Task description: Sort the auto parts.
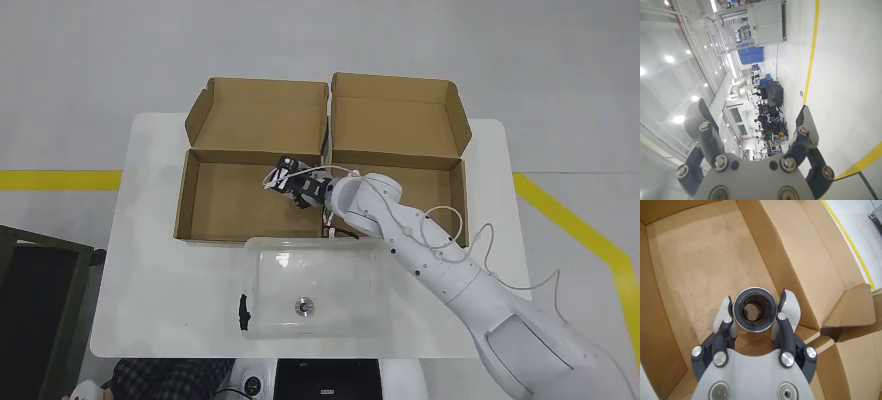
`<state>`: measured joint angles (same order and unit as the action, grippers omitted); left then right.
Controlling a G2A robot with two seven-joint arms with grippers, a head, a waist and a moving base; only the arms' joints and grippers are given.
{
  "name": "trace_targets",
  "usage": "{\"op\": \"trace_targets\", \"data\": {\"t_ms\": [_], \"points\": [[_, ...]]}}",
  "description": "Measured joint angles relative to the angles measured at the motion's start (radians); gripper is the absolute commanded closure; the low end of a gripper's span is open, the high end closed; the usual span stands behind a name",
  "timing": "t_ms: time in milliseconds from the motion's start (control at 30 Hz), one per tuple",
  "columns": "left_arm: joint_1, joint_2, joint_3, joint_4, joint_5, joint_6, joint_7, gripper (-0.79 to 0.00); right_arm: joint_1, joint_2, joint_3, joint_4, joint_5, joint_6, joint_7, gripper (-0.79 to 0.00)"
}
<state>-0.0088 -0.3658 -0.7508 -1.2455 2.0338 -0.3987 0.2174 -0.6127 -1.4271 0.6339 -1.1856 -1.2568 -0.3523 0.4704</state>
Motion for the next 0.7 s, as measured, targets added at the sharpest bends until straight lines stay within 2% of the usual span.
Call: {"op": "trace_targets", "data": {"t_ms": [333, 433, 700], "points": [[0.000, 0.000, 0.000, 0.000, 0.000, 0.000, 0.000, -0.785, -0.062, 0.020, 0.065, -0.151, -0.034, -0.040, -0.006, -0.545], [0.000, 0.000, 0.000, 0.000, 0.000, 0.000, 0.000, -0.785, -0.090, 0.030, 0.088, -0.208, -0.041, -0.056, -0.002, -0.594], [0.000, 0.000, 0.000, 0.000, 0.000, 0.000, 0.000, -0.785, -0.225, 0.068, 0.173, -0.411, -0.032, -0.146, -0.013, -0.591]]}}
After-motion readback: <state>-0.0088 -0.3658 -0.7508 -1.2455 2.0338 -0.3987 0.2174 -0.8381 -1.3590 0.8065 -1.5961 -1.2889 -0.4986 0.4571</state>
